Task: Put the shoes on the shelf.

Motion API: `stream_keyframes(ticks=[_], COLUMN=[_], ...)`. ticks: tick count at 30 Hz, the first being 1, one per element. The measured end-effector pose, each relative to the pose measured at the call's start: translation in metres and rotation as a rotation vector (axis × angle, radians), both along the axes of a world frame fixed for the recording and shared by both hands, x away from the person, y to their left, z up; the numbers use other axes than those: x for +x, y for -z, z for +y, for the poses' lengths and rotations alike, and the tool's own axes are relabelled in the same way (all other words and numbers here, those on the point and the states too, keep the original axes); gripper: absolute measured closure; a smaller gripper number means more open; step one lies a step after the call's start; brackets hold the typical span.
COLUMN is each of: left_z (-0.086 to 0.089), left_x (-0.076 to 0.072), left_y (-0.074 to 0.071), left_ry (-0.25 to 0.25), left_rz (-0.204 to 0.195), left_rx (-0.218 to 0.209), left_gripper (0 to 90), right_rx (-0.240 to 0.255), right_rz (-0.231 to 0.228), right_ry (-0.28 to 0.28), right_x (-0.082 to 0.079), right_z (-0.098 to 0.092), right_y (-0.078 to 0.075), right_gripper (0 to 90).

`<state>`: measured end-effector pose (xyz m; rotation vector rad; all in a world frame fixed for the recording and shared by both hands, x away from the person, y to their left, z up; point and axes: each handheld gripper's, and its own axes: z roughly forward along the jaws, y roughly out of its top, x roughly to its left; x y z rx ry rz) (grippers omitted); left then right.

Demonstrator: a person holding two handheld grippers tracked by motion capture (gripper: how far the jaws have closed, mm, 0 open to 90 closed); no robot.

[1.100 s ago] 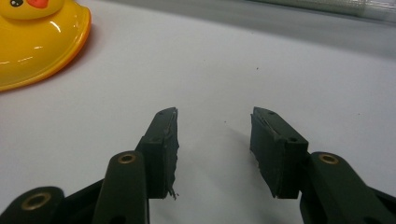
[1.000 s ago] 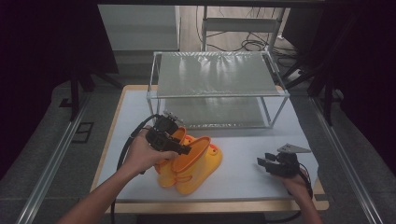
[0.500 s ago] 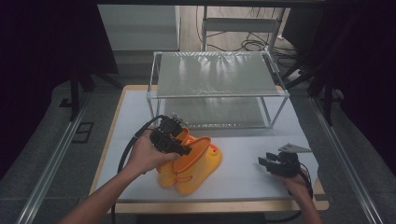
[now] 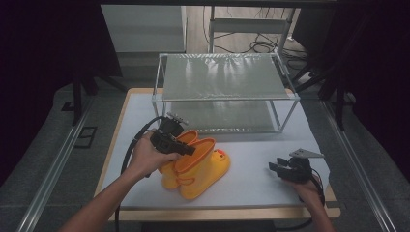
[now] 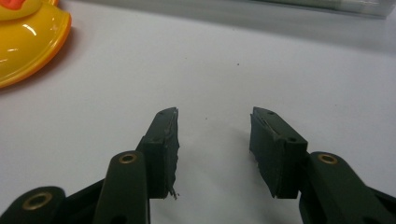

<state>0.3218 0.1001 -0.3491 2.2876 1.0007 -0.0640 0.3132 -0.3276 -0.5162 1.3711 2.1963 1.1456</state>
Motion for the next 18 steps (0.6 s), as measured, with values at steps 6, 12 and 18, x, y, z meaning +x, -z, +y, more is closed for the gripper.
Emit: stream_keyframes(ticks=[6, 12, 18], left_z=[0.001, -0.007, -0.016], left_x=[0.009, 0.008, 0.006], left_y=[-0.005, -0.021, -0.044], left_ry=[0.002, 0.035, 0.071], left_rz=[0.048, 0.060, 0.034], left_rx=[-0.064, -0.115, -0.121], left_gripper=[81.5, 81.4, 81.4], right_rx=[0.002, 0.010, 0.005], right_rz=[-0.007, -0.007, -0.009], right_ry=[0.007, 0.019, 0.018], right_x=[0.000, 0.000, 0.001], right_z=[-0.003, -0.004, -0.006], right_y=[0.000, 0.000, 0.000], right_gripper=[52.4, 52.5, 52.6])
